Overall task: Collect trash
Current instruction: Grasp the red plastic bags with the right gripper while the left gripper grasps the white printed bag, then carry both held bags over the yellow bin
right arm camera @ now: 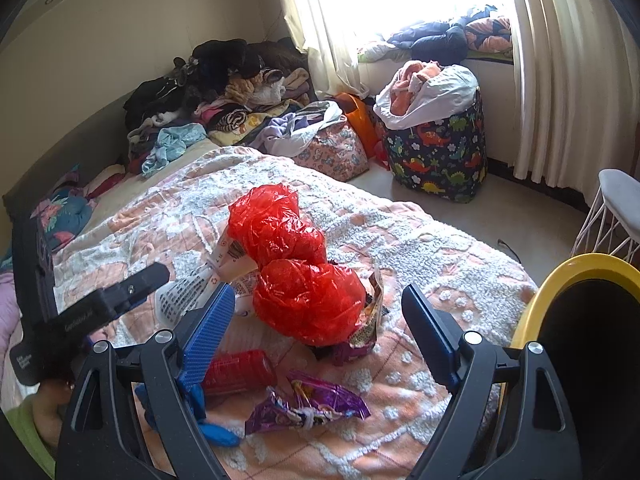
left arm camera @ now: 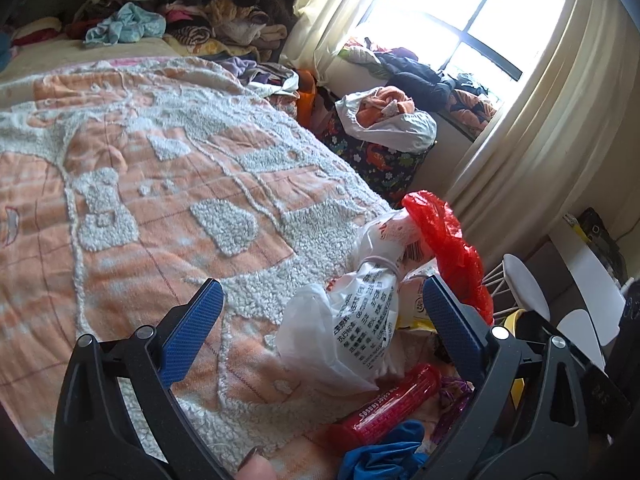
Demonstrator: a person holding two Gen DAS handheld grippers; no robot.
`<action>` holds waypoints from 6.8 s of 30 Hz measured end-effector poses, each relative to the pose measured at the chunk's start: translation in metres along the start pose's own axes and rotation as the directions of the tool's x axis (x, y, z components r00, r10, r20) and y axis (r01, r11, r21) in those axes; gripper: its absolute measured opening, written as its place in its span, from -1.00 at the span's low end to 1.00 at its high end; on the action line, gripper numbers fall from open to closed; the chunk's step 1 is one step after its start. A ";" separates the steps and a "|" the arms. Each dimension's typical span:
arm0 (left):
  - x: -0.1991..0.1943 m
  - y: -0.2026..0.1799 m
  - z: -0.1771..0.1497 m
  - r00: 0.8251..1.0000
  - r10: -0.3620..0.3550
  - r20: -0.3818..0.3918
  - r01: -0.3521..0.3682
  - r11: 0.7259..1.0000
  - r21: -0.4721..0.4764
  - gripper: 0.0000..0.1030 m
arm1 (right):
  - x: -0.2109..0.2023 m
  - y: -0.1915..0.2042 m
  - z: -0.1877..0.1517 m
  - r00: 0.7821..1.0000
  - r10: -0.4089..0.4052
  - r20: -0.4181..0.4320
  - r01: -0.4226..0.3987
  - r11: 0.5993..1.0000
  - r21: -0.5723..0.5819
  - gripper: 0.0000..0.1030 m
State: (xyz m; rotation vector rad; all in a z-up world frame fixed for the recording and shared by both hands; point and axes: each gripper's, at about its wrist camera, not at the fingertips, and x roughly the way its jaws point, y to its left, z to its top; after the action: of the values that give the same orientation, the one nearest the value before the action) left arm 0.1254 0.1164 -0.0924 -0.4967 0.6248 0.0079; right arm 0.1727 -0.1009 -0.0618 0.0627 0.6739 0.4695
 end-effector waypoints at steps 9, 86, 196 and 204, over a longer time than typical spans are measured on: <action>0.009 -0.002 -0.008 0.998 -0.039 -0.041 0.039 0.999 -0.006 0.70 | 0.033 0.000 0.007 0.998 0.011 -0.055 -0.010 1.000 0.019 0.60; -0.032 -0.075 0.006 0.972 -0.237 -0.005 0.236 0.964 0.127 -0.34 | -0.075 -0.065 -0.025 0.993 0.014 0.114 -0.040 0.974 0.224 -0.20; 0.009 -0.237 -0.112 0.904 -0.278 -0.326 0.409 0.788 0.461 -0.34 | -0.133 -0.185 -0.072 0.956 -0.289 0.051 0.216 0.811 0.544 -0.19; 0.018 -0.250 -0.120 0.901 -0.267 -0.342 0.412 0.775 0.480 -0.34 | -0.131 -0.189 -0.074 0.956 -0.291 0.037 0.223 0.803 0.553 -0.19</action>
State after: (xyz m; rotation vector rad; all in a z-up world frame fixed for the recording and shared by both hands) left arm 0.1119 -0.1608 -0.0757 -0.0447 0.7454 -0.5832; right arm 0.1130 -0.3346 -0.0821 0.5310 0.6682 -0.0051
